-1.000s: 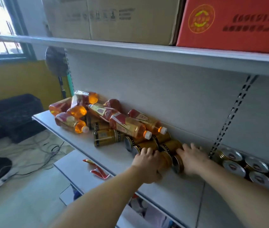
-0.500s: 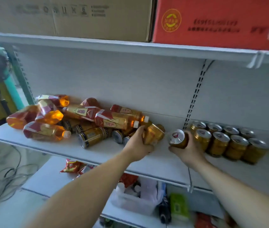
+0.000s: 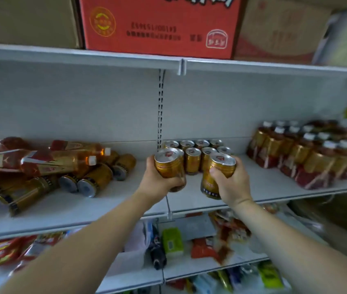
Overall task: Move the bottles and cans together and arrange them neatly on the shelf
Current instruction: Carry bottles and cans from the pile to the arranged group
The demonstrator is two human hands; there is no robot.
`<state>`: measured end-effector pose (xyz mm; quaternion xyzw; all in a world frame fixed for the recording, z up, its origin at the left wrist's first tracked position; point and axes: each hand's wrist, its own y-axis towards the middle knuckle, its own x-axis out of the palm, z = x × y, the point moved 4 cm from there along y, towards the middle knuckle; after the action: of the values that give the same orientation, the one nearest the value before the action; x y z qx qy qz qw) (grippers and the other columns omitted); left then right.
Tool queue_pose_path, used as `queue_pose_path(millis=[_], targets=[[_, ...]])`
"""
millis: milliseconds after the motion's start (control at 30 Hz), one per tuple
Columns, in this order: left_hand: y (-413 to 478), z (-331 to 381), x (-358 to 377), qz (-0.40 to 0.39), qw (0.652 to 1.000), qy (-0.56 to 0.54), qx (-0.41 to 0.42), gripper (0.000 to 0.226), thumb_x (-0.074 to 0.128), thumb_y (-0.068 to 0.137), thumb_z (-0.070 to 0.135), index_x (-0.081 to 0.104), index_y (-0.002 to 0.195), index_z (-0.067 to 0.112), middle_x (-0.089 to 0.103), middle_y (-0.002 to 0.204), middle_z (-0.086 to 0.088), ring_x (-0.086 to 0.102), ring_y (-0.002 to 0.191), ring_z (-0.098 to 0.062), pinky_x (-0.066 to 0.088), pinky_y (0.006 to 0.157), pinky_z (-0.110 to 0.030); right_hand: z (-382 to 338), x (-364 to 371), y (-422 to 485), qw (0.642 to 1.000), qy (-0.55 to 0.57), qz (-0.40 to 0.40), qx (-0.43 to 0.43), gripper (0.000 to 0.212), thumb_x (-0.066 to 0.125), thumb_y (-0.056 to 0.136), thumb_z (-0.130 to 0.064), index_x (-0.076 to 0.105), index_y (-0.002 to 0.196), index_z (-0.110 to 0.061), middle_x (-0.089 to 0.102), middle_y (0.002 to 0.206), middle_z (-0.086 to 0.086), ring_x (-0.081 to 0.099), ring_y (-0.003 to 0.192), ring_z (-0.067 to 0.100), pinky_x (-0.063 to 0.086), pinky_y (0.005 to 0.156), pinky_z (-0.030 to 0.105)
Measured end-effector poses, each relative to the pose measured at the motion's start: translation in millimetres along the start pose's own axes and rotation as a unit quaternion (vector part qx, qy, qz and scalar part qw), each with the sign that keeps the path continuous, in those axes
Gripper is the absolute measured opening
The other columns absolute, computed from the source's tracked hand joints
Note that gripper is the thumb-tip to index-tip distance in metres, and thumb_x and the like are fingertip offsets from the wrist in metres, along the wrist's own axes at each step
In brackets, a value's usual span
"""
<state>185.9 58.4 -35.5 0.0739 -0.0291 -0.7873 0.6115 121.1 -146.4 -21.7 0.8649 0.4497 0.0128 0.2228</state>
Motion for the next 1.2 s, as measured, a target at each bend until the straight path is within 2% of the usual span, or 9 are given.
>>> queue_pose_path(millis=[100, 167, 300, 533, 700, 767, 933, 1067, 1200], targets=[[12.3, -11.3, 50.5, -0.012, 0.994, -0.087, -0.062, 0.063, 0.078, 0.074, 0.018, 0.043, 0.126, 0.016, 0.063, 0.111, -0.008, 0.064, 0.101, -0.022, 0.052, 0.089, -0.045, 30.7, -42.5, 18.8, 0.997, 0.047, 0.007, 0.064, 0.050, 0.063, 0.050, -0.058, 0.059, 0.089, -0.027, 0.065, 0.087, -0.008, 0.064, 0.078, 0.003, 0.047, 0.060, 0.018], [21.2, -19.9, 86.4, -0.009, 0.987, -0.128, -0.094, 0.052, 0.074, 0.078, 0.024, 0.047, 0.122, 0.020, 0.063, 0.111, -0.010, 0.062, 0.102, -0.029, 0.048, 0.093, -0.053, 51.8, -71.0, 33.6, 0.995, 0.052, -0.003, 0.086, 0.055, 0.062, 0.050, -0.061, 0.058, 0.091, -0.024, 0.065, 0.091, -0.001, 0.064, 0.081, 0.015, 0.047, 0.063, 0.026], [38.6, -36.2, 149.5, -0.010, 0.992, -0.062, -0.107, 0.064, 0.082, 0.057, 0.026, 0.047, 0.110, 0.033, 0.063, 0.107, -0.002, 0.061, 0.099, -0.020, 0.050, 0.084, -0.039, 89.5, -118.8, 68.8, 0.996, -0.016, -0.048, 0.074, 0.052, 0.059, 0.053, -0.064, 0.055, 0.094, -0.033, 0.061, 0.094, -0.010, 0.059, 0.084, 0.003, 0.043, 0.062, 0.020], [55.8, -74.9, 203.8, 0.042, 0.994, 0.072, -0.074, 0.075, 0.084, 0.060, 0.000, 0.045, 0.119, 0.024, 0.059, 0.099, 0.019, 0.057, 0.083, 0.014, 0.044, 0.064, -0.004, 147.7, -136.0, 109.4, 0.978, -0.109, -0.168, 0.052, 0.066, 0.067, 0.059, -0.064, 0.049, 0.113, -0.031, 0.056, 0.098, -0.021, 0.054, 0.088, -0.002, 0.041, 0.074, 0.020], [62.8, -83.0, 196.2, 0.078, 0.986, 0.141, -0.048, 0.090, 0.082, 0.064, 0.005, 0.031, 0.133, 0.033, 0.050, 0.105, 0.030, 0.051, 0.091, 0.017, 0.043, 0.074, -0.013, 173.1, -113.0, 115.3, 0.965, -0.121, -0.231, 0.041, 0.067, 0.082, 0.065, -0.047, 0.049, 0.121, -0.028, 0.046, 0.114, -0.009, 0.048, 0.100, 0.002, 0.034, 0.082, 0.009], [59.2, -81.5, 181.8, 0.105, 0.979, 0.173, -0.029, 0.090, 0.083, 0.063, 0.008, 0.030, 0.129, 0.039, 0.048, 0.107, 0.031, 0.049, 0.095, 0.019, 0.041, 0.076, -0.013, 174.2, -102.4, 117.1, 0.963, -0.111, -0.240, 0.049, 0.067, 0.083, 0.065, -0.046, 0.046, 0.119, -0.034, 0.051, 0.114, -0.013, 0.051, 0.102, 0.004, 0.039, 0.084, 0.017], [42.1, -82.0, 127.9, 0.182, 0.965, 0.186, -0.014, 0.086, 0.083, 0.063, 0.008, 0.038, 0.110, 0.064, 0.058, 0.102, 0.030, 0.055, 0.093, 0.012, 0.049, 0.066, -0.011, 158.8, -59.6, 106.4, 0.944, -0.106, -0.312, 0.024, 0.058, 0.082, 0.067, -0.048, 0.039, 0.106, -0.052, 0.049, 0.097, -0.034, 0.048, 0.087, -0.018, 0.033, 0.070, 0.005], [50.6, -81.6, 94.0, 0.193, 0.968, 0.160, -0.018, 0.082, 0.074, 0.071, -0.008, 0.034, 0.138, 0.019, 0.053, 0.121, -0.003, 0.055, 0.105, -0.022, 0.052, 0.080, -0.030, 135.6, -0.7, 94.6, 0.934, -0.106, -0.341, -0.005, 0.063, 0.080, 0.073, -0.042, 0.046, 0.125, -0.035, 0.049, 0.125, -0.008, 0.049, 0.110, 0.007, 0.039, 0.089, 0.023], [69.8, -82.2, 79.3, 0.154, 0.975, 0.151, -0.046, 0.078, 0.065, 0.076, -0.015, 0.030, 0.138, 0.016, 0.051, 0.124, -0.008, 0.054, 0.099, -0.002, 0.046, 0.066, -0.006, 118.0, 45.1, 99.3, 0.921, -0.179, -0.346, -0.013, 0.075, 0.075, 0.078, -0.043, 0.037, 0.139, -0.022, 0.046, 0.142, 0.001, 0.047, 0.126, 0.024, 0.043, 0.097, 0.038]])
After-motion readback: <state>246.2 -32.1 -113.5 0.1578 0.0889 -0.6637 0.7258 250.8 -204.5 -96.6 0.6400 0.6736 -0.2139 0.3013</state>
